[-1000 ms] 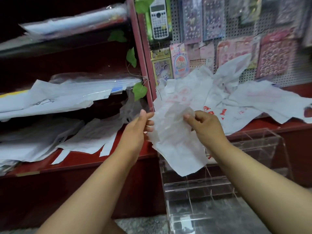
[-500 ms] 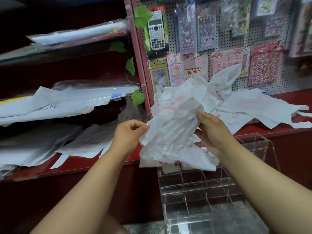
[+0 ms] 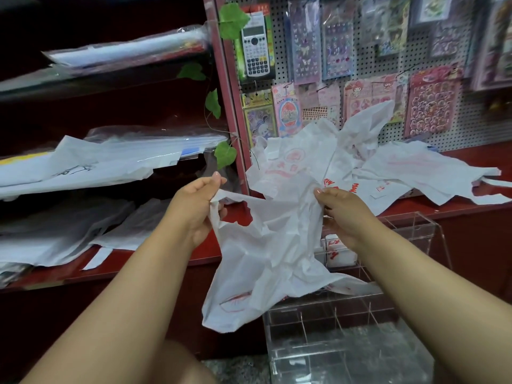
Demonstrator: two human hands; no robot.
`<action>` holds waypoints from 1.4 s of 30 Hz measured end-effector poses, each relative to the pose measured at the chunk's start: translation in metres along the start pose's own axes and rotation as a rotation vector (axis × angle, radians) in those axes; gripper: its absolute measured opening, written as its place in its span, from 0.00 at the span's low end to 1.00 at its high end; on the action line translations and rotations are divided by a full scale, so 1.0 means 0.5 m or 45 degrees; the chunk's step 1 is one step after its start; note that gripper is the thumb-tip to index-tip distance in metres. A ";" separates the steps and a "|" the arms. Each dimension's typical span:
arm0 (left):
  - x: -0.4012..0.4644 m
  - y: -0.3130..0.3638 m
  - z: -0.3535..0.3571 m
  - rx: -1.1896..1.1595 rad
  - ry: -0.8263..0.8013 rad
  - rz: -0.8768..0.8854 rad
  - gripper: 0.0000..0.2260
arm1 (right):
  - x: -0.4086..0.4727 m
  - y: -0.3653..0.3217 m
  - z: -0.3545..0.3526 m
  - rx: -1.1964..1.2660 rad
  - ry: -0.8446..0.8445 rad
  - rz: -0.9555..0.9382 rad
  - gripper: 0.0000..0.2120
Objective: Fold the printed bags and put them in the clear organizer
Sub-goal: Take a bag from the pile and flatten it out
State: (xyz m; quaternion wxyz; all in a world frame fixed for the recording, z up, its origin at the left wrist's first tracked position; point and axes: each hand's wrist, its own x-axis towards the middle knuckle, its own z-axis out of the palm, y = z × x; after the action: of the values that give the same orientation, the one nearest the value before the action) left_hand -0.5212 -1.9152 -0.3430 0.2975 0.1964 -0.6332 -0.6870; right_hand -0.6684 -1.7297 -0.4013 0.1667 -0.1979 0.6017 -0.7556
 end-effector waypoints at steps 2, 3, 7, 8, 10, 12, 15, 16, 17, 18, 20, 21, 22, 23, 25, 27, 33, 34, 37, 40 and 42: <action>-0.005 0.009 0.004 -0.070 -0.050 -0.039 0.09 | 0.003 -0.001 -0.003 -0.004 0.007 0.041 0.09; -0.007 0.011 0.007 -0.105 -0.057 -0.060 0.09 | 0.005 -0.001 -0.005 -0.071 0.040 0.038 0.09; -0.006 0.012 0.019 -0.248 -0.010 -0.155 0.10 | -0.016 -0.022 0.003 -0.498 0.367 -0.216 0.09; -0.006 0.010 0.025 -0.279 -0.009 -0.177 0.11 | -0.027 -0.031 0.013 -0.496 0.362 -0.315 0.10; -0.009 0.006 0.041 -0.344 -0.017 -0.206 0.14 | -0.053 -0.050 0.043 -0.500 0.239 -0.481 0.09; -0.013 0.002 0.057 -0.387 -0.058 -0.222 0.15 | -0.070 -0.059 0.075 -0.572 0.093 -0.593 0.10; -0.023 0.002 0.072 -0.382 -0.152 -0.265 0.19 | -0.069 -0.062 0.107 -0.700 -0.077 -0.638 0.10; -0.025 0.002 0.074 -0.376 -0.184 -0.271 0.20 | -0.065 -0.063 0.112 -0.749 -0.105 -0.644 0.07; -0.027 0.003 0.076 -0.375 -0.219 -0.274 0.21 | -0.058 -0.062 0.115 -0.789 -0.101 -0.651 0.04; -0.029 0.004 0.076 -0.370 -0.255 -0.276 0.22 | -0.051 -0.061 0.115 -0.789 -0.082 -0.648 0.03; -0.031 0.002 0.073 -0.341 -0.304 -0.275 0.22 | -0.039 -0.062 0.110 -0.690 -0.048 -0.608 0.05; -0.029 -0.001 0.071 -0.316 -0.303 -0.264 0.22 | -0.034 -0.063 0.108 -0.640 -0.041 -0.578 0.06; -0.027 -0.006 0.066 -0.272 -0.282 -0.235 0.22 | -0.031 -0.065 0.106 -0.613 -0.031 -0.549 0.07; -0.024 -0.012 0.061 -0.202 -0.240 -0.183 0.21 | -0.026 -0.063 0.103 -0.597 -0.011 -0.520 0.07; -0.019 -0.030 0.041 -0.011 -0.139 -0.017 0.18 | -0.013 -0.056 0.096 -0.494 0.043 -0.433 0.08; -0.019 -0.056 0.016 0.245 -0.081 0.118 0.18 | -0.001 -0.050 0.087 -0.245 0.083 -0.308 0.08; -0.038 -0.178 -0.023 0.729 -0.085 0.224 0.09 | 0.017 -0.042 0.058 0.359 0.103 -0.054 0.08; -0.038 -0.191 -0.022 0.789 -0.077 0.243 0.09 | 0.020 -0.040 0.053 0.425 0.115 -0.023 0.07; -0.028 -0.220 -0.009 0.872 -0.088 0.272 0.11 | 0.031 -0.034 0.041 0.600 0.156 0.048 0.05; -0.028 -0.240 0.018 0.964 -0.122 0.288 0.15 | 0.040 -0.032 0.033 0.739 0.156 0.057 0.03; -0.031 -0.249 0.035 1.083 -0.087 0.312 0.11 | 0.043 -0.030 0.028 0.801 0.155 0.064 0.03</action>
State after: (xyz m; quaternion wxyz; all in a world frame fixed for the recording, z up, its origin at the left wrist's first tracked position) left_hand -0.5409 -1.8895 -0.4656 0.2482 0.2021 -0.8877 -0.3310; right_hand -0.6801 -1.7488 -0.3820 0.2021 -0.0761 0.3522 -0.9107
